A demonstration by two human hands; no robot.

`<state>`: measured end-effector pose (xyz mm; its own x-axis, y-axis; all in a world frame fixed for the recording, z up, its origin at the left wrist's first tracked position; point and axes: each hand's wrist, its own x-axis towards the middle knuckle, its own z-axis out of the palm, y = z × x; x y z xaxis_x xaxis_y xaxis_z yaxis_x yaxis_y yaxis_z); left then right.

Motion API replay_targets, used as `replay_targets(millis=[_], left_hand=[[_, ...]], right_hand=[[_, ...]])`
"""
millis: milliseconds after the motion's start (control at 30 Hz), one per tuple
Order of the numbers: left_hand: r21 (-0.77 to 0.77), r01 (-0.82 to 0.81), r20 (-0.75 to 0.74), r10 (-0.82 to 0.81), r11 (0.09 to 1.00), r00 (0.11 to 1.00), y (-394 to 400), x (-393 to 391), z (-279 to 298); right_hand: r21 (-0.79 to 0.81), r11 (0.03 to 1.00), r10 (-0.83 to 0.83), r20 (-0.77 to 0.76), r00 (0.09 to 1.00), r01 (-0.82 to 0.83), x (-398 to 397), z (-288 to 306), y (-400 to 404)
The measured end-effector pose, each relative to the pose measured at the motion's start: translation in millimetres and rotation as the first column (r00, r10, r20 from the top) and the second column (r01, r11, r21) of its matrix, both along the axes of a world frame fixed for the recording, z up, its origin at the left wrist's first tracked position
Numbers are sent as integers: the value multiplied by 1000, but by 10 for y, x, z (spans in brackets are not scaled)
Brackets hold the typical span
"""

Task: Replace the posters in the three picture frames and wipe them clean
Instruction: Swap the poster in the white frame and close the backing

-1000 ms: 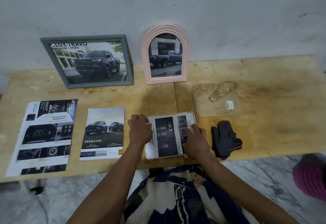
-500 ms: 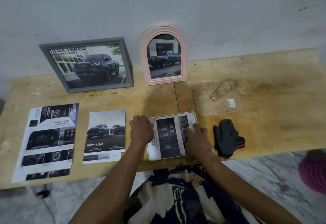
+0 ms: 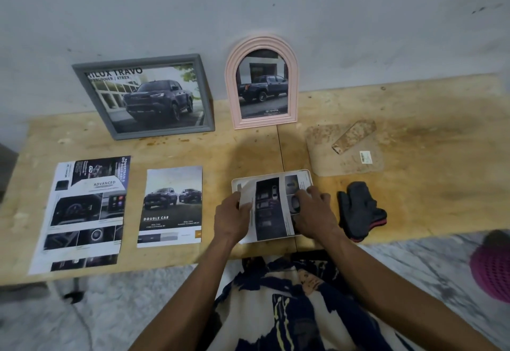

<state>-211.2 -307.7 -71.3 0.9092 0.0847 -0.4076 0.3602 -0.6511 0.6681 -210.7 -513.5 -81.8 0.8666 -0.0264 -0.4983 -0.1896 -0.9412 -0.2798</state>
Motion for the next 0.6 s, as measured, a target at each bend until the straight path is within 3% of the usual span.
replay_targets(millis=[100, 200, 267, 333, 467, 600], left_hand=[[-66, 21, 186, -9, 998, 983, -29, -72, 88], [-60, 47, 291, -28, 997, 956, -53, -67, 175], [-75, 60, 312, -34, 995, 950, -72, -60, 234], [-109, 95, 336, -53, 989, 940, -88, -52, 326], [-133, 98, 411, -35, 986, 911, -49, -18, 527], [-217, -94, 325, 162, 972, 932, 158, -85, 671]], right_hand=[[-40, 999, 21, 47, 999, -19, 20, 11, 1], [4, 997, -81, 260, 962, 82, 49, 168, 14], [76, 995, -89, 435, 896, 62, 78, 317, 13], [71, 996, 6, 542, 840, -53, 128, 467, -9], [104, 974, 95, 623, 776, -203, 216, 678, -51], [258, 927, 33, 669, 743, -273, 181, 819, -27]])
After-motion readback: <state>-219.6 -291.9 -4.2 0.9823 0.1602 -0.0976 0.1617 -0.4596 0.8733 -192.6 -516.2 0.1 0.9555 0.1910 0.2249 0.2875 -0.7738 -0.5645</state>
